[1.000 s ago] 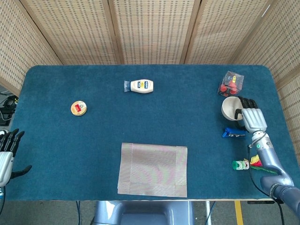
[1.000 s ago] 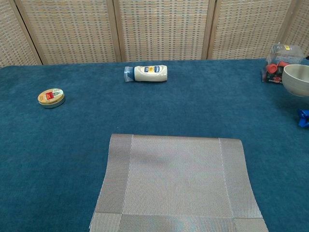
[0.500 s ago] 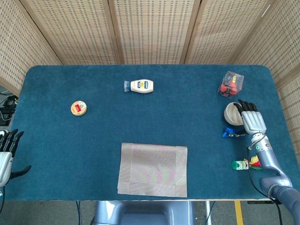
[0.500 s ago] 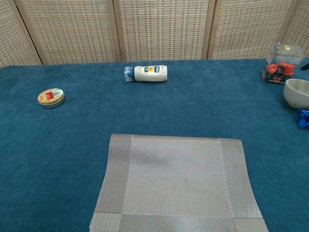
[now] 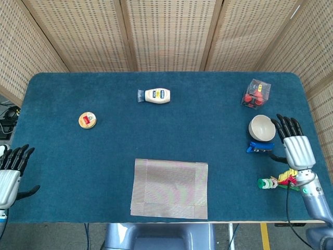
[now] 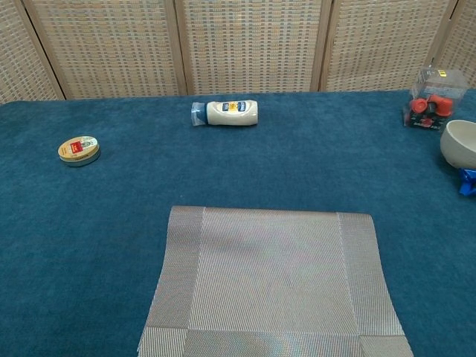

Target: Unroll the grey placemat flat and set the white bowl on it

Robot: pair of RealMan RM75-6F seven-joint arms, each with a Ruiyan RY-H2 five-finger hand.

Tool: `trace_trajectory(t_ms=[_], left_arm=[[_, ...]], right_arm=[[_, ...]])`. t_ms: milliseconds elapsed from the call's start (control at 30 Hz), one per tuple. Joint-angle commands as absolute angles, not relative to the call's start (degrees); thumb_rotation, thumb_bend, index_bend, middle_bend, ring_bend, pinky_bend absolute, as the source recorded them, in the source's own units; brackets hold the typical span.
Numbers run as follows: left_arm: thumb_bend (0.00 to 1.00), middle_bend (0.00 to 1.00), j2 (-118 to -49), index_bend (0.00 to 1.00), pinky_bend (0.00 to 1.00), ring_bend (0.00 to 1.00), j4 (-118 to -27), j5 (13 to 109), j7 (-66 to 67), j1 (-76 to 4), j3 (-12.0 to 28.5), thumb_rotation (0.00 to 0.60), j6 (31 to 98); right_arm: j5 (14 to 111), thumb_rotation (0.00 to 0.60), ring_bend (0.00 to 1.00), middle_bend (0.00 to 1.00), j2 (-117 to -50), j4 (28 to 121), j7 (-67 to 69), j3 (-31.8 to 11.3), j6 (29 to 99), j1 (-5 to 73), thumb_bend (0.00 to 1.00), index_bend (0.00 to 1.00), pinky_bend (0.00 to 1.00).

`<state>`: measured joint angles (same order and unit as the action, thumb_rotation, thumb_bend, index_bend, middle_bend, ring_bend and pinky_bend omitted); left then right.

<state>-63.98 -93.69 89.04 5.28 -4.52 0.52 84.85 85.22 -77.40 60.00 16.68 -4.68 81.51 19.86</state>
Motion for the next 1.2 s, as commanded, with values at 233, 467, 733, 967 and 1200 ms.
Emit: trace_trajectory(t_ms=[233,467,733,967,1200], left_arm=[[0.0,0.0,-69.4,0.0,0.0,0.0,-84.9,99.4,0.1,-6.8,-2.7,0.6,86.3],[0.0,0.0,-73.4,0.1,0.0,0.0,-80.1,107.2,-1.3,-10.8,-4.6,0.6,84.9],[0.0,0.0,-77.8,0.19,0.0,0.0,-79.0,113.6,1.4,-17.6,-6.4,0.6,77.6],[0.0,0.0,-83.3,0.3,0.0,0.0,-77.9,116.6,0.3,-23.1,-7.6,0.6,71.5],[0.0,0.0,-88.8,0.32,0.0,0.0,-73.5,118.4,-2.4,-26.8,-8.0,0.6,70.4]], right_arm=[[88.2,0.6,0.0,0.0,-73.1,72.7,8.9,-1.3,92.0,10.1,0.0,0.06,0.0],[88.7,0.6,0.0,0.0,-70.8,78.4,1.7,0.1,92.3,7.8,0.0,0.06,0.0],[89.3,0.6,0.0,0.0,-68.9,81.9,0.1,0.0,91.1,7.5,0.0,0.06,0.0],[89.5,0.6,0.0,0.0,-68.9,82.0,0.0,-0.3,90.6,7.3,0.0,0.06,0.0],[89.5,0.6,0.0,0.0,-68.8,82.3,-0.4,-0.6,89.8,7.2,0.0,0.06,0.0]])
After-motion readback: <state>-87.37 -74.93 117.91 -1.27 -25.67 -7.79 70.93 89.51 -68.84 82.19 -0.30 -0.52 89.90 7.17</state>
